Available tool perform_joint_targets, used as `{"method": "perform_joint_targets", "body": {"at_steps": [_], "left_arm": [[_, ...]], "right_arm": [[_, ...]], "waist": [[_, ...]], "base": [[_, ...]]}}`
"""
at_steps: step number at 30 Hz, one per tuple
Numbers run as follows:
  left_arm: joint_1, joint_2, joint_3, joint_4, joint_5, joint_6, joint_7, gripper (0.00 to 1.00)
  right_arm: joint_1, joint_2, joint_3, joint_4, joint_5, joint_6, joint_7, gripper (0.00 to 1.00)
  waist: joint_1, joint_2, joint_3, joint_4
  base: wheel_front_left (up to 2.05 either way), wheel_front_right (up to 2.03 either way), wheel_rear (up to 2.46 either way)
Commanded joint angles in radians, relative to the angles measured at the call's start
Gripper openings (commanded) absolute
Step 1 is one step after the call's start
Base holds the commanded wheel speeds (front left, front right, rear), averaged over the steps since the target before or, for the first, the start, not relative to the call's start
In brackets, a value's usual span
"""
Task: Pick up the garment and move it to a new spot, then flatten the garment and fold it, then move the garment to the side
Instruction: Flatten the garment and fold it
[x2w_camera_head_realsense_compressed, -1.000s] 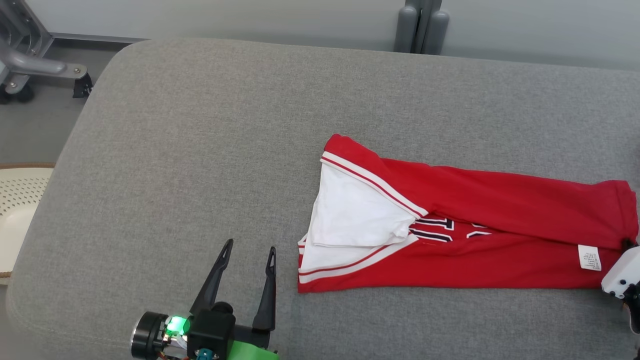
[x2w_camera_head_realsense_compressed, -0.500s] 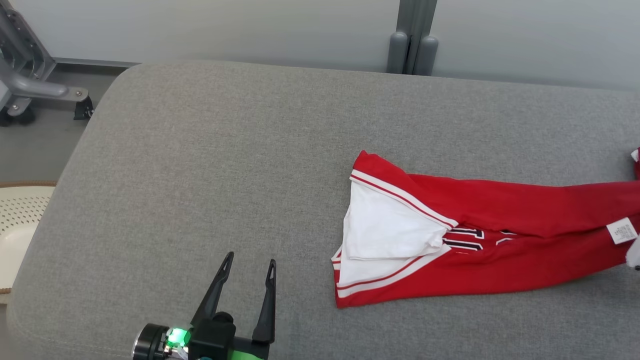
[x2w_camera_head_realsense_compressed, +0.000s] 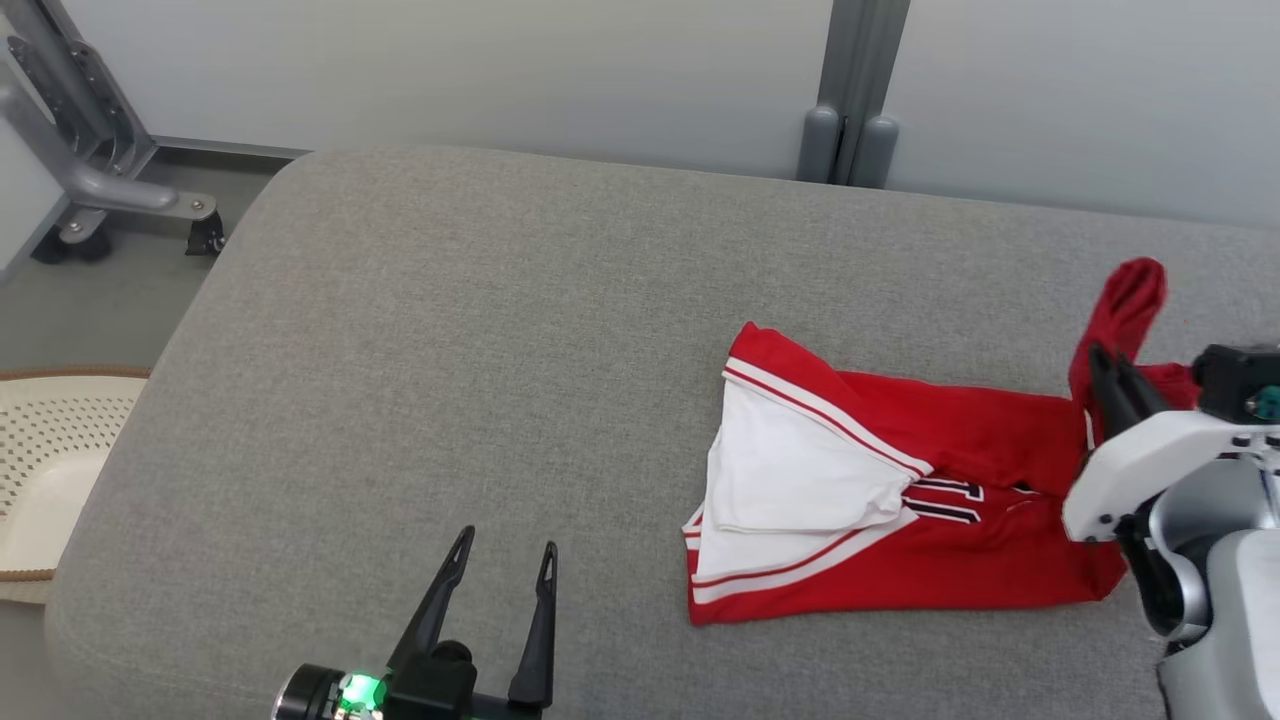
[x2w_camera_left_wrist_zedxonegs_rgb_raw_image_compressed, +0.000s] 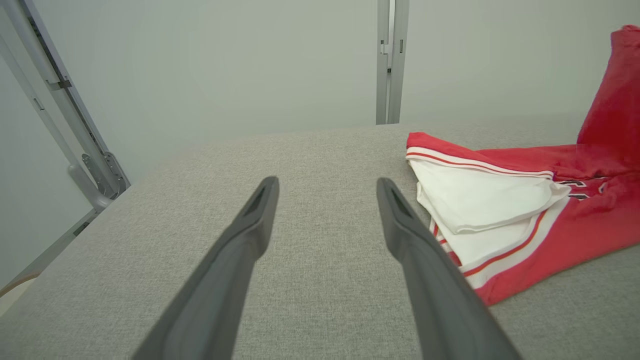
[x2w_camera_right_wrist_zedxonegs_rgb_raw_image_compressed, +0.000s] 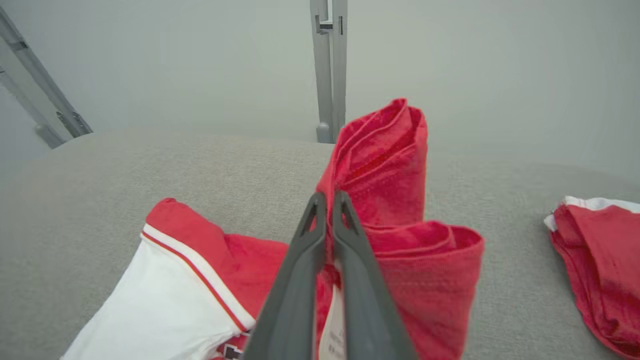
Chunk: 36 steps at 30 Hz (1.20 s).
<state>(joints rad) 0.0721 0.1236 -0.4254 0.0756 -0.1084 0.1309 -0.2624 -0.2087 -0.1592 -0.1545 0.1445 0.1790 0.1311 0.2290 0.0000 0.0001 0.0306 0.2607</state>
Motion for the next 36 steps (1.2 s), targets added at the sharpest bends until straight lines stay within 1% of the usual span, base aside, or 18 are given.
{"method": "perform_joint_targets", "body": {"at_steps": [1, 6, 13, 18, 22, 23, 24, 25, 26, 30, 32, 36], "left_arm": [[0.008, -0.004, 0.002, 0.006, 0.007, -0.006, -0.003, 1.00], [-0.001, -0.010, -0.006, 0.019, 0.008, -0.014, -0.003, 1.00], [-0.019, -0.019, -0.010, 0.032, 0.016, -0.022, -0.003, 1.00], [-0.027, -0.024, -0.011, 0.039, 0.017, -0.027, -0.003, 1.00], [-0.031, -0.030, -0.009, 0.042, 0.019, -0.026, -0.003, 1.00], [-0.031, -0.031, -0.009, 0.043, 0.019, -0.026, -0.003, 1.00], [-0.032, -0.033, -0.009, 0.043, 0.020, -0.025, -0.003, 1.00], [-0.033, -0.034, -0.008, 0.043, 0.020, -0.024, -0.003, 1.00], [-0.033, -0.035, -0.008, 0.043, 0.019, -0.023, -0.003, 1.00], [-0.031, -0.041, -0.004, 0.044, 0.017, -0.021, -0.003, 1.00], [-0.032, -0.042, -0.004, 0.043, 0.019, -0.023, -0.003, 1.00], [-0.031, -0.045, 0.000, 0.044, 0.023, -0.025, -0.003, 1.00]], "right_arm": [[0.016, 0.012, 0.021, -0.023, -0.008, -0.001, 0.010, 0.00], [0.023, 0.054, 0.096, -0.045, 0.001, -0.001, 0.028, 0.00], [-0.010, 0.092, 0.202, 0.018, 0.023, -0.001, 0.028, 0.00], [-0.039, 0.101, 0.273, 0.078, 0.032, 0.000, 0.021, 0.00], [-0.057, 0.105, 0.309, 0.120, 0.043, -0.001, 0.022, 0.00], [-0.061, 0.105, 0.312, 0.128, 0.043, 0.000, 0.018, 0.12], [-0.065, 0.106, 0.316, 0.137, 0.041, 0.000, 0.015, 0.58], [-0.070, 0.106, 0.315, 0.140, 0.038, 0.000, 0.007, 1.00], [-0.074, 0.107, 0.318, 0.145, 0.038, 0.000, 0.000, 1.00], [-0.085, 0.106, 0.332, 0.110, 0.107, -0.001, -0.048, 1.00], [-0.079, 0.106, 0.316, 0.087, 0.119, -0.001, -0.062, 1.00], [-0.050, 0.077, 0.253, 0.057, 0.149, -0.001, -0.061, 1.00]], "waist": [[0.0000, -0.0001, -0.003, 0.012], [0.0000, -0.0001, -0.003, 0.042], [0.0000, -0.0001, 0.008, 0.096], [0.0000, -0.0001, 0.016, 0.129], [0.0000, -0.0001, 0.023, 0.144], [0.0000, -0.0001, 0.024, 0.145], [0.0000, -0.0001, 0.026, 0.146], [0.0000, -0.0001, 0.027, 0.147], [0.0000, -0.0001, 0.029, 0.146], [0.0000, -0.0001, 0.031, 0.124], [0.0000, -0.0001, 0.031, 0.110], [0.0000, -0.0001, 0.028, 0.080]], "base": [[0.00, 0.00, 0.00], [0.00, 0.00, 0.00], [0.00, 0.00, 0.00], [0.00, 0.00, 0.00], [0.00, 0.00, 0.00], [0.00, 0.00, 0.00], [0.00, 0.00, 0.00], [0.00, 0.00, 0.00], [0.00, 0.00, 0.00], [0.00, 0.00, 0.00], [0.00, 0.00, 0.00], [0.00, 0.00, 0.00]]}}
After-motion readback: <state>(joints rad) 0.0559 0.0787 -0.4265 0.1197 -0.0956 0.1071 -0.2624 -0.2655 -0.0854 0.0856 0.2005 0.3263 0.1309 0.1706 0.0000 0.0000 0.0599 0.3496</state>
